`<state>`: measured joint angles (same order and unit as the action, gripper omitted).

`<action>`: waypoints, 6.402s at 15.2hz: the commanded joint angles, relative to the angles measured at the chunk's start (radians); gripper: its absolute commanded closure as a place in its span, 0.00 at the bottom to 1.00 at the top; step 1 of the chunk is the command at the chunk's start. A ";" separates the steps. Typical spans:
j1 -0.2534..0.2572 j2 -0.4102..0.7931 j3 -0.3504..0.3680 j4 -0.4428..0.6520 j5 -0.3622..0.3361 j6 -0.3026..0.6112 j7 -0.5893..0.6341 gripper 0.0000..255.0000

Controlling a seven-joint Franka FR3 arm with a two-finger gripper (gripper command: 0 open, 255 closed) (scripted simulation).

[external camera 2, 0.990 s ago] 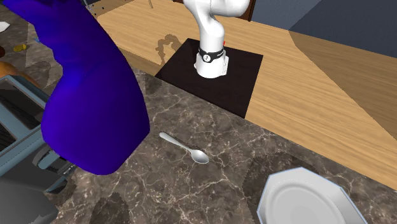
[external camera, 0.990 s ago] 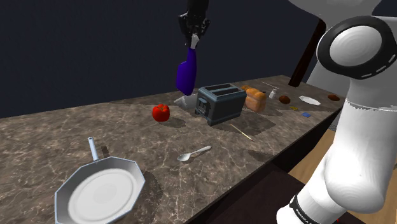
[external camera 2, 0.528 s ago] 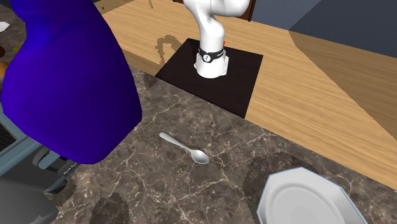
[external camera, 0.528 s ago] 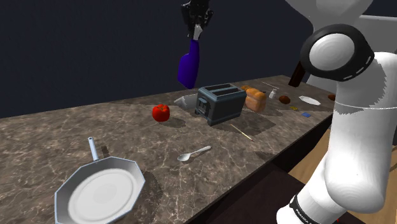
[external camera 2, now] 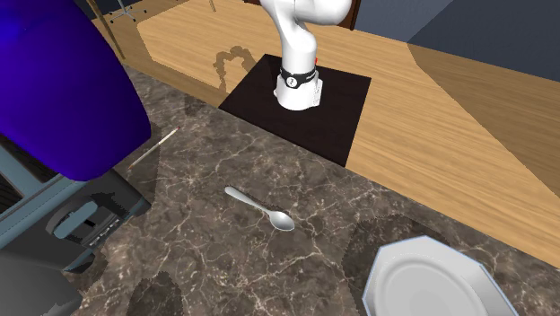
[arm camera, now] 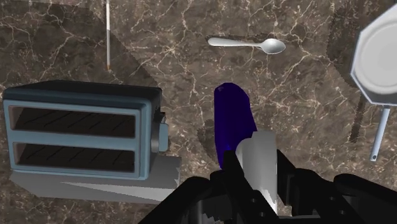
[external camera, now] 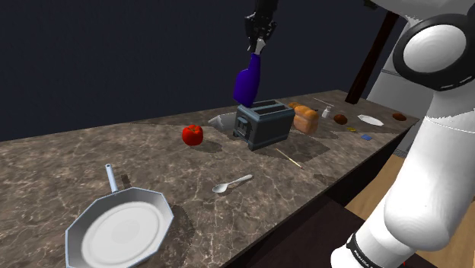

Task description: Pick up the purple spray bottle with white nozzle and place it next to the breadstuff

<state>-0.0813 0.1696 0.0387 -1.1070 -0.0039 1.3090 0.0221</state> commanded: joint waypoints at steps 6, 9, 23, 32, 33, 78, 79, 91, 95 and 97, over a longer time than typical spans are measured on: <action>-0.100 -0.079 -0.071 -0.152 0.016 0.072 -0.167 1.00; -0.139 -0.090 -0.104 -0.183 0.020 0.092 -0.239 1.00; -0.334 0.009 -0.249 -0.138 0.062 0.136 -0.570 1.00; -0.497 0.212 -0.315 0.097 0.133 0.092 -0.768 1.00; -0.520 0.246 -0.319 0.141 0.144 0.080 -0.787 1.00; -0.482 0.175 -0.314 -0.518 0.132 0.667 -0.829 1.00; -0.482 0.175 -0.314 -0.518 0.132 0.667 -0.829 1.00; -0.484 0.154 -0.319 -0.446 0.123 0.575 -0.823 0.00; -0.485 0.150 -0.319 -0.425 0.122 0.550 -0.822 0.00; -0.485 0.150 -0.319 -0.425 0.122 0.550 -0.822 0.00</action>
<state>-0.5661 0.3202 -0.2807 -1.5322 0.1178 1.8600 -0.7996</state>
